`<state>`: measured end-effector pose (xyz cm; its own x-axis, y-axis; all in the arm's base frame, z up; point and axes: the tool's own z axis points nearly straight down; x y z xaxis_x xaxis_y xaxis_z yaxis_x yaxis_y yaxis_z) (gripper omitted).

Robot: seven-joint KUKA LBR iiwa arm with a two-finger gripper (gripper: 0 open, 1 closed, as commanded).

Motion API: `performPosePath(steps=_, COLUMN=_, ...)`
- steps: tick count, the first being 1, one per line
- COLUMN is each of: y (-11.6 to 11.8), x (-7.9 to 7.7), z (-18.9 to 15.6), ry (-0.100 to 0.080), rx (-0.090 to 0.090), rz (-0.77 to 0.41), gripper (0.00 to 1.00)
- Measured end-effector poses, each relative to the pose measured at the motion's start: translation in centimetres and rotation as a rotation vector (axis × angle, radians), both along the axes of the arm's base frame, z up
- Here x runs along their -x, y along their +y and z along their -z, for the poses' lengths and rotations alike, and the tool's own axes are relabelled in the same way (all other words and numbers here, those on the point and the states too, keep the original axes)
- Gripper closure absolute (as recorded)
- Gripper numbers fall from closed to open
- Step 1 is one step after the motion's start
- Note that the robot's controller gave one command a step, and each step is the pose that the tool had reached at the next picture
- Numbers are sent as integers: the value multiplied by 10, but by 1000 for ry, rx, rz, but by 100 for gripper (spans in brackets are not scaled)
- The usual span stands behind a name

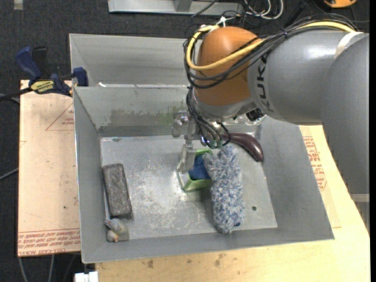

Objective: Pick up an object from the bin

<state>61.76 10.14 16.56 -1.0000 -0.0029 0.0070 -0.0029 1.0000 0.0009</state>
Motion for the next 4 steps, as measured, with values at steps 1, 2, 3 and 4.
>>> performPosePath(steps=1, y=0, x=-2, z=-5, ry=-8, rx=-1, rz=2, gripper=0)
performPosePath(steps=2, y=-31, x=13, z=15, ry=-11, rx=-2, rz=-71, gripper=0)
performPosePath(steps=3, y=-51, x=23, z=50, ry=-9, rx=1, rz=-258, gripper=0)
performPosePath(steps=4, y=-64, x=7, z=85, ry=-25, rx=-3, rz=-509, gripper=100)
